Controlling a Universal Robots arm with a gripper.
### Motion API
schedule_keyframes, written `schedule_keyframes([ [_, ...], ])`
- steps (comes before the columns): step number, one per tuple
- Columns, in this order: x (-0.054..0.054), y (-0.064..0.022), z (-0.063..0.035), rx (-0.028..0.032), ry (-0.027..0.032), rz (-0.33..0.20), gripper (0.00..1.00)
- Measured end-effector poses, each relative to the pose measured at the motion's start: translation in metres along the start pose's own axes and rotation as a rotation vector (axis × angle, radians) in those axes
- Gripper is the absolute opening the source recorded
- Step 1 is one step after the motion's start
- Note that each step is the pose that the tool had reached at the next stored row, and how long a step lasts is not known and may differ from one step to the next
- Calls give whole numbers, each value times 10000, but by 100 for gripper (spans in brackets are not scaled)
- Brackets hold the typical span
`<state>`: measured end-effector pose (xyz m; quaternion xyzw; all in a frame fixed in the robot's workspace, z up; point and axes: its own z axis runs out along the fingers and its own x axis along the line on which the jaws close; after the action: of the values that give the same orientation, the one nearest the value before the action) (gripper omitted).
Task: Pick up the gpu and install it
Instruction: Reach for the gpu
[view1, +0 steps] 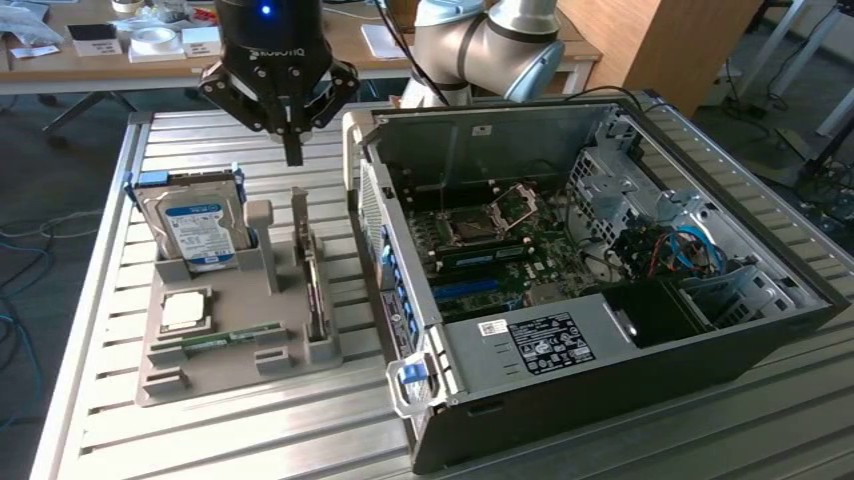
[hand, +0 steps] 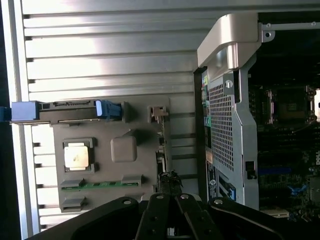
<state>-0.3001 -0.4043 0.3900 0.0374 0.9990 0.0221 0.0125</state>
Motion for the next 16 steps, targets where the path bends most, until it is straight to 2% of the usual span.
schedule_keyframes([
  [12,2,-200,-8,0,0,0,11],
  [16,1,-203,-8,0,0,0,11],
])
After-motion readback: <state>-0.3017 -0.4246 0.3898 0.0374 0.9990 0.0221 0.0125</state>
